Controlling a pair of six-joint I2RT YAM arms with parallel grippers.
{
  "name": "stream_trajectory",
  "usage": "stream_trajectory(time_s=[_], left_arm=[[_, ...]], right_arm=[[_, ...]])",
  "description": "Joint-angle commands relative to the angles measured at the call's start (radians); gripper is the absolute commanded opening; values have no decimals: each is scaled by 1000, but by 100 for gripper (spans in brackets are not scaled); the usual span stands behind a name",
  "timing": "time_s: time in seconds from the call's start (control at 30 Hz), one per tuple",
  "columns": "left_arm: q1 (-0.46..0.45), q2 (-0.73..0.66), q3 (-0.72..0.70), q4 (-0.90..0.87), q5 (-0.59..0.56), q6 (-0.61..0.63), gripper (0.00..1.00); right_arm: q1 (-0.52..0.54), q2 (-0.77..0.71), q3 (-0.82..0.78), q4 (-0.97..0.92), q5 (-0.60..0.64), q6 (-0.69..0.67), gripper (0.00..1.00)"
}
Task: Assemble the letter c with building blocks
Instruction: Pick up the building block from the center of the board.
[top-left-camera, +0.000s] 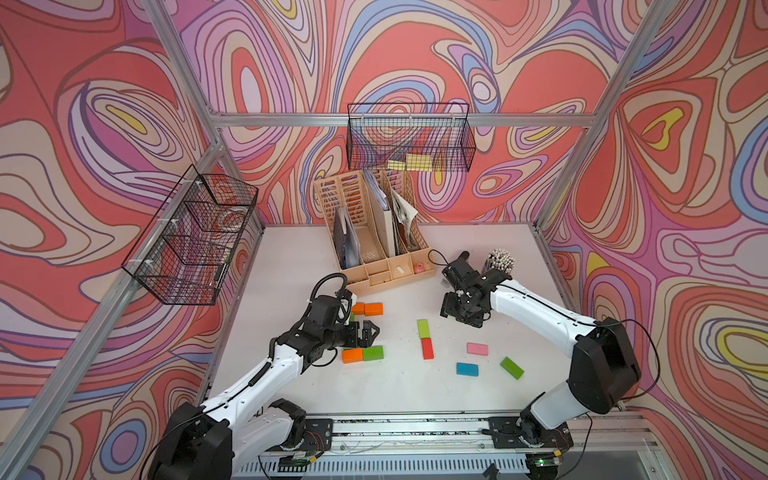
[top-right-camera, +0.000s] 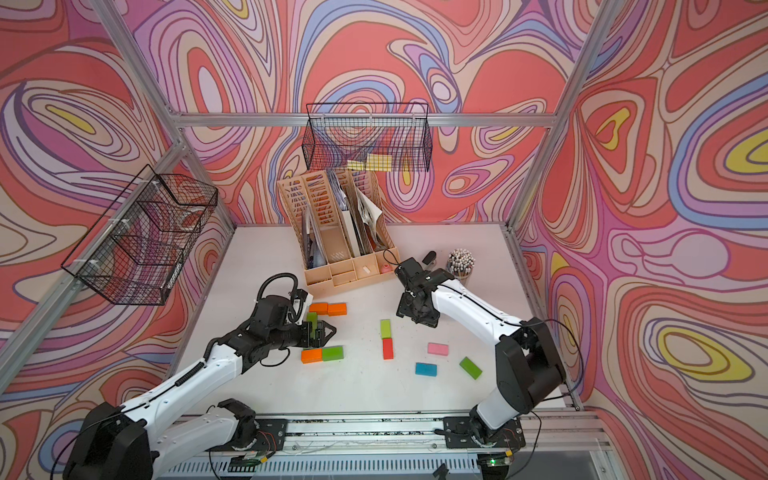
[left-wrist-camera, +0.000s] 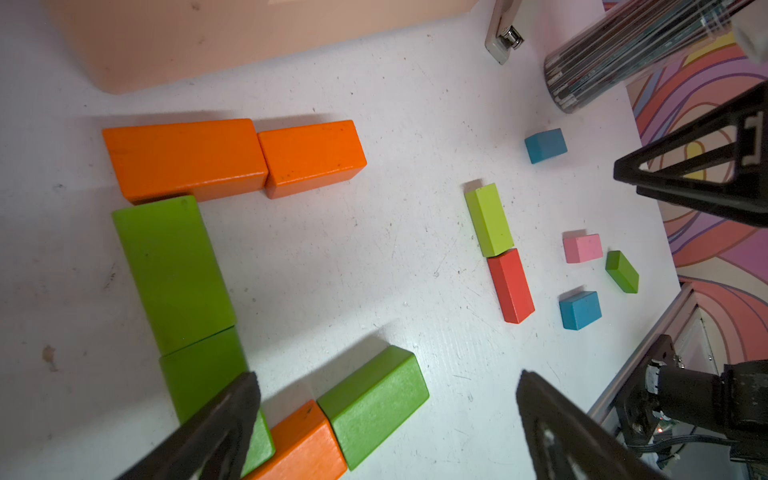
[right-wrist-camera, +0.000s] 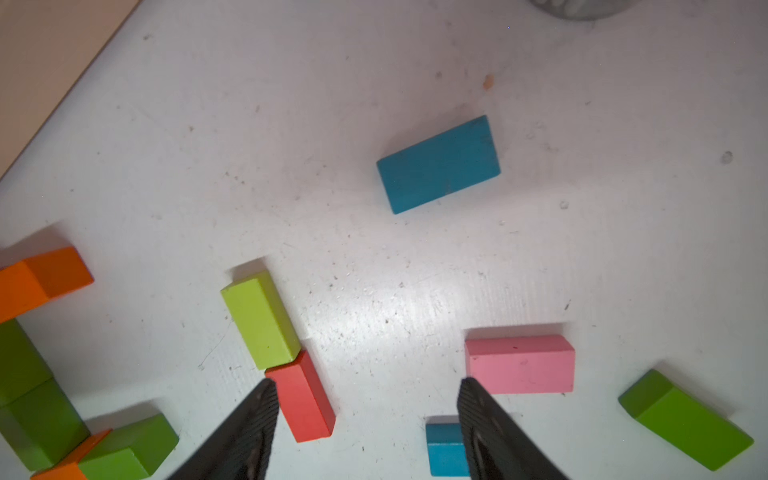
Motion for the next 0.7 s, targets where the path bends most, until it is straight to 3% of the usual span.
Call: stream_trajectory(time_s=[0.0,0.17,0.33,0.47,0.67], left_arm=[[-8,0,-14,26,6,-7,99],[-8,-2,-17,26,3,-5,99],[-9,-8,-17,24,6,-5,99],[-15,-8,-17,27,7,-5,99],[-18,-10,-19,27,4,-4,100]], right_arm=[[-33,-26,-24,46,46,-4,65],[-41,-42,-28,83,94,-156,63],[-53,-32,-22,57,154,-321,74],[-73,-2,-13,54,154,-424,88],[-120,34,-28,112,102,-528,88]])
